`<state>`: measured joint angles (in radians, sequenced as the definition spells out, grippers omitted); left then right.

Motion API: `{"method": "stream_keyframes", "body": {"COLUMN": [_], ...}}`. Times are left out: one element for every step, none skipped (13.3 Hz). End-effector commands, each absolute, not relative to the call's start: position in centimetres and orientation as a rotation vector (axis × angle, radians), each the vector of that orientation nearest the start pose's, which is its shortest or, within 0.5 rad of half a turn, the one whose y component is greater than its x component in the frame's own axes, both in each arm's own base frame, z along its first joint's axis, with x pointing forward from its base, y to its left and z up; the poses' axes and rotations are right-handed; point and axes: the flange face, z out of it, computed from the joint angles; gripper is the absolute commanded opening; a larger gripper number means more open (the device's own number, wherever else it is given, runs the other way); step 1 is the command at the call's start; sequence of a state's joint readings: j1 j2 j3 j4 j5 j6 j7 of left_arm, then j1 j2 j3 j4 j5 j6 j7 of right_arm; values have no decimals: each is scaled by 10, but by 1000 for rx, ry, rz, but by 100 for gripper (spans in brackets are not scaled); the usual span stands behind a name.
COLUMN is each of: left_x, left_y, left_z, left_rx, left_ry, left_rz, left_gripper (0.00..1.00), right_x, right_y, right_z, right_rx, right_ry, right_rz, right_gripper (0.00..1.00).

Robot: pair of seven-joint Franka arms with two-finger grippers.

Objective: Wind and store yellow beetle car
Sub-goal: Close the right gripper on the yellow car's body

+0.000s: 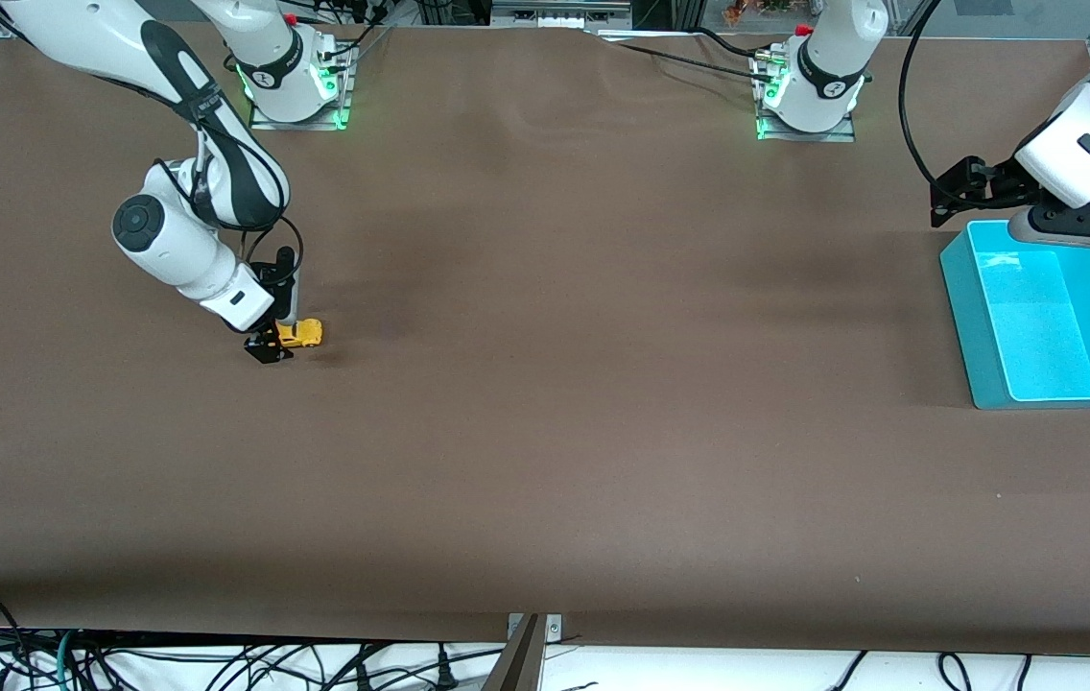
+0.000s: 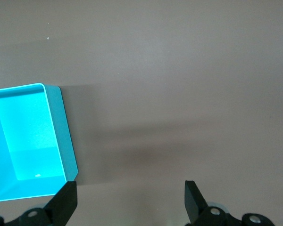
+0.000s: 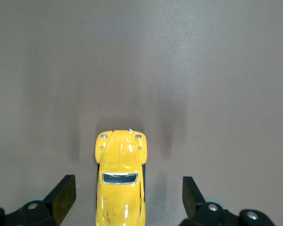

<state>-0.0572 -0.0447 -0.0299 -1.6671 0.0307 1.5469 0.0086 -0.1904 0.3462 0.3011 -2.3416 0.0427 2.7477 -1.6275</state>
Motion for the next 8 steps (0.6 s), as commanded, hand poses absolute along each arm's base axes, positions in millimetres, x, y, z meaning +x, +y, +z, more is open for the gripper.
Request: {"method": "stream_keyframes", "body": {"left_x": [529,529,529,530,530,530,530,530], "left_y": [-45,-45,-45,-42,-41,-41,-43,-43], "left_z": [607,608,607,607,607,608,607,607], "left_rx": [-3117,-3118,-3117,-3118,-3120,-3120,-3120,-3118], "left_ry": [139,139,141,134,132,132,134,134], "left_rz": [119,116,119,119,119,117,119,119], "left_gripper": [100,100,100,100,100,100,100,100], "right_x": [523,523,523,523,523,522,522,522], "right_y": [54,52,52,52,52,52,52,51], "right_z": [193,192,193,193,194,193,193,195], "right_rx": [2119,2131,2141,2144,2148,2146,2145,2145], "right_ry": [2369,2359,2352,2353,2350,2352,2354,2349], "right_rz": [221,222,220,217,216,214,214,216], "right_gripper": [93,81,65,52,41,33,30,21]}}
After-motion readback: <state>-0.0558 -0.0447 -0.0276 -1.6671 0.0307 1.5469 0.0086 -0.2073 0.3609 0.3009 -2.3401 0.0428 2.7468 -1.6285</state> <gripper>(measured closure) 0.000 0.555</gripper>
